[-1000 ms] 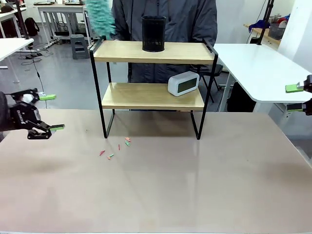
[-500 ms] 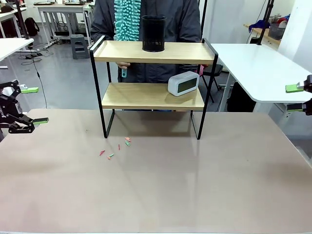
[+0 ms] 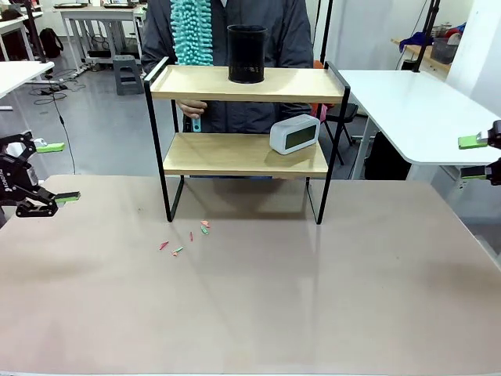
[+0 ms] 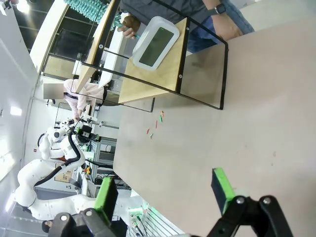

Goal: Clean the shelf.
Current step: Hand the Duster back to the human.

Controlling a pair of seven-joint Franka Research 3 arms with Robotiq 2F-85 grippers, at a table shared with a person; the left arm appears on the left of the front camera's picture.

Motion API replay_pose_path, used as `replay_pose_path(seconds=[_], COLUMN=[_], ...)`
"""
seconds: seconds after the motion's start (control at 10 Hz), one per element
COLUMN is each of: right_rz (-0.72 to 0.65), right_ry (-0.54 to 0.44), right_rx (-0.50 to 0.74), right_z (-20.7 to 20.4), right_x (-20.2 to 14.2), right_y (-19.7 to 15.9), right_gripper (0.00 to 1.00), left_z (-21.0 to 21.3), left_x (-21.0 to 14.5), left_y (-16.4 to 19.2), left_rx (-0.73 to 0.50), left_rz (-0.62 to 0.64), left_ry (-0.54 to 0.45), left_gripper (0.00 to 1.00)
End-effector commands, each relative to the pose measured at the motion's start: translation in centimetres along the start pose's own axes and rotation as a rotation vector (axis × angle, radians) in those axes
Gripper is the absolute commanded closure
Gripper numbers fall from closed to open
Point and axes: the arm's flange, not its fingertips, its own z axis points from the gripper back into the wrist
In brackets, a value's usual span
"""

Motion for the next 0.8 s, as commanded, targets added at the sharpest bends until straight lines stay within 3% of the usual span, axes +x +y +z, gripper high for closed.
replay_pose_path(seconds=[0.0,0.7], right_rz=[0.021,0.021], right_ry=[0.005,0.005], right_rx=[0.001,0.001], right_z=[0.25,0.25], right_x=[-0.04,-0.04], right_y=[-0.21,-0.21], right_gripper=[0.0,0.0], left_z=[-0.17,-0.17], left_x=[-0.32,-0.32], left_y=[-0.18,-0.18], left_rx=[0.007,0.007], left_rz=[0.008,0.008], left_ry=[-0.005,-0.005], left_gripper=[0.0,0.0])
